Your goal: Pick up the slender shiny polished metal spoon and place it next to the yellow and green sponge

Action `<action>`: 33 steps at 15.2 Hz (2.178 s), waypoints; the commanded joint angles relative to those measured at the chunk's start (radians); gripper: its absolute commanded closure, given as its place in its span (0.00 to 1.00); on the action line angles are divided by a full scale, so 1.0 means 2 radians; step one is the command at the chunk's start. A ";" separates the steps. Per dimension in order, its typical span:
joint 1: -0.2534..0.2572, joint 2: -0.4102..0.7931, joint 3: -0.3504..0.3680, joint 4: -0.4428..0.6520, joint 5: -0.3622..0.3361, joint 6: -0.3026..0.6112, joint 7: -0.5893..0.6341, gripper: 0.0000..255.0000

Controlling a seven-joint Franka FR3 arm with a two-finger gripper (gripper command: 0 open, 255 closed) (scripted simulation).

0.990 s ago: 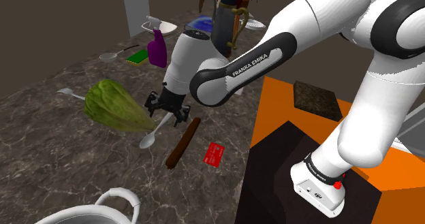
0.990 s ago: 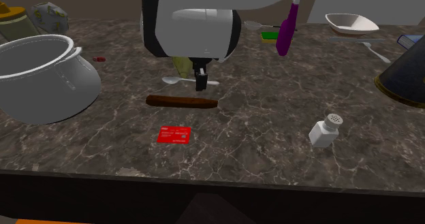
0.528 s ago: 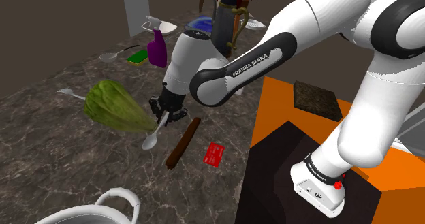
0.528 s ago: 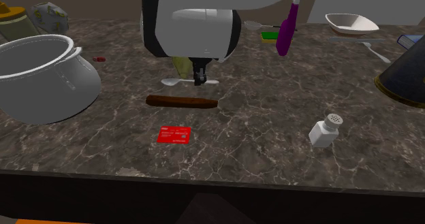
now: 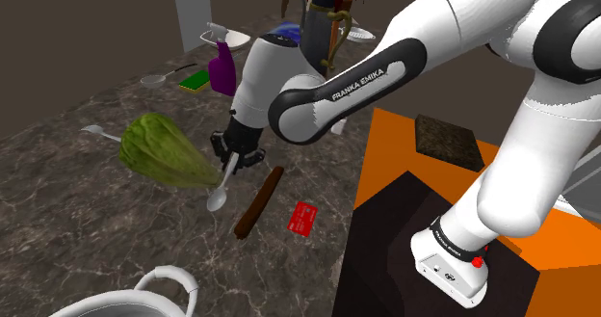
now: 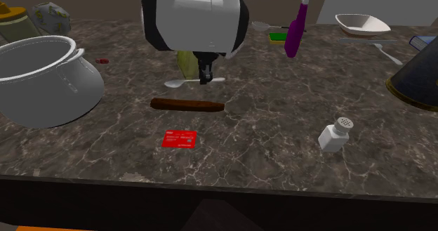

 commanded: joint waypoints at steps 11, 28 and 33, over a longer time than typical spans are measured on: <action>-0.014 -0.047 0.014 0.032 0.035 -0.073 -0.017 1.00; -0.070 0.057 -0.035 0.196 0.013 -0.159 -0.123 1.00; -0.078 0.119 -0.053 0.290 -0.002 -0.201 -0.154 1.00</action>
